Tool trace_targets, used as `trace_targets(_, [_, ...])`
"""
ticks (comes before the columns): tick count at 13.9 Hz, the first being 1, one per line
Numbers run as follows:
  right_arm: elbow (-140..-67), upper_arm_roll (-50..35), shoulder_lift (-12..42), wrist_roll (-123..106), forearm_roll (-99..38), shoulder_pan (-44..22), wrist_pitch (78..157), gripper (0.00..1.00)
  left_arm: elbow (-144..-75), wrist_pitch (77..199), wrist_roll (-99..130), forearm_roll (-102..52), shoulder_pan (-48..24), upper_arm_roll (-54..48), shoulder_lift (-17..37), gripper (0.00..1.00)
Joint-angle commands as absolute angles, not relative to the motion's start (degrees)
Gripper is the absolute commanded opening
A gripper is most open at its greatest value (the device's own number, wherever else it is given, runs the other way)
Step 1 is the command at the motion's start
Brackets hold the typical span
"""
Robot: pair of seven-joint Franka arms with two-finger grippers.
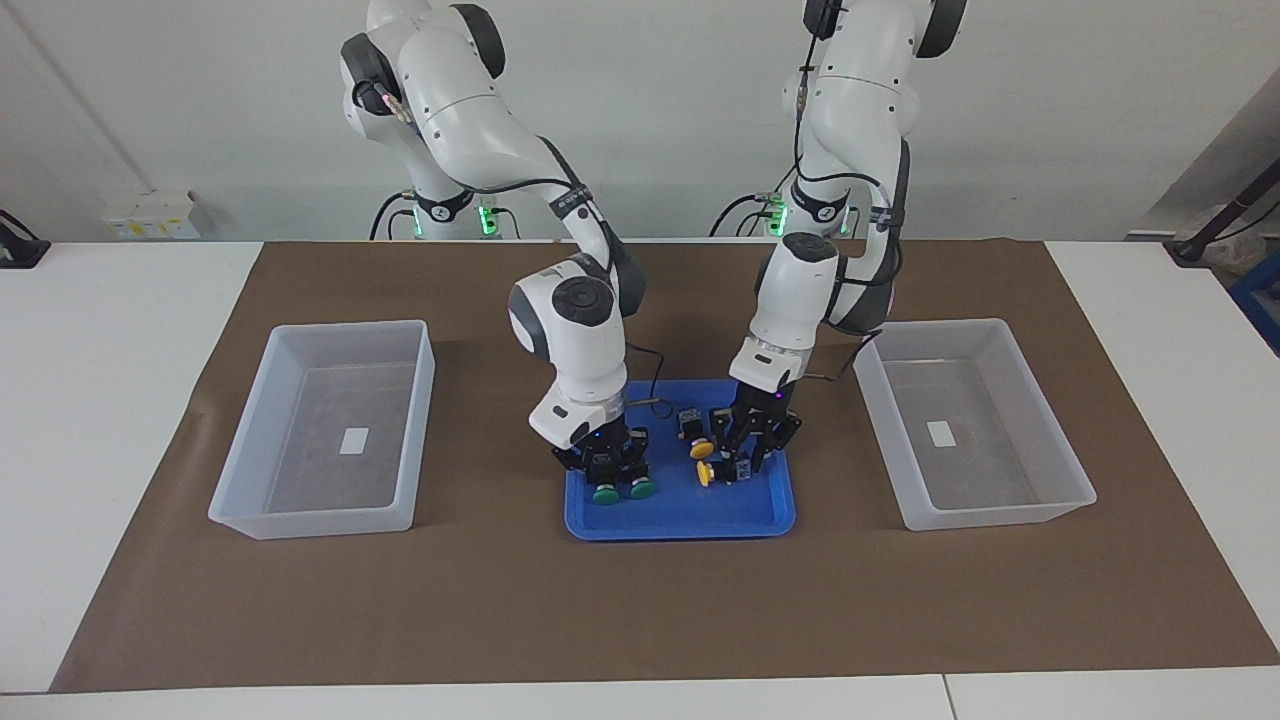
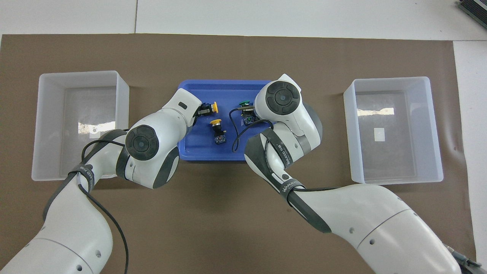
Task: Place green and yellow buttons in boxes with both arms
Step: 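Close the left gripper on yellow while the right gripper grasps green, then carry the yellow button with the left gripper while the right gripper carries green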
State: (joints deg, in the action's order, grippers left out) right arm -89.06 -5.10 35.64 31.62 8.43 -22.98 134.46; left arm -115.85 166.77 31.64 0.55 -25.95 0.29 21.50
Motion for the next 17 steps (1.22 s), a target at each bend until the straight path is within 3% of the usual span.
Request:
trace_targets(1, [-90.79,-5.19,33.05,34.01,10.11,-22.68,135.00,0.00,-108.04,158.67,31.73,1.14,-24.53,0.62,23.03,0.00])
trace_targets(8, [-93.84,-5.19,18.93,31.83,9.84,-14.17,123.76,0.00,-97.84,142.60,31.20,1.23,-19.00,0.53,20.05,0.00])
trace_targets(11, [-100.62,-5.19,12.15,26.99,9.14,-9.15,123.66,0.00,-93.88,134.33,28.75,1.14,-16.63,0.62,18.37,0.00])
trace_targets(15, [-105.89,-5.27,9.76,15.15,5.91,-0.90,124.80,0.00,-90.10,120.10,20.15,1.05,-12.05,0.35,15.82,0.00])
trace_targets(17, [-112.82,-5.19,7.04,7.60,1.59,2.88,128.56,0.00,-88.68,114.10,12.78,0.88,-8.63,0.44,13.55,0.00])
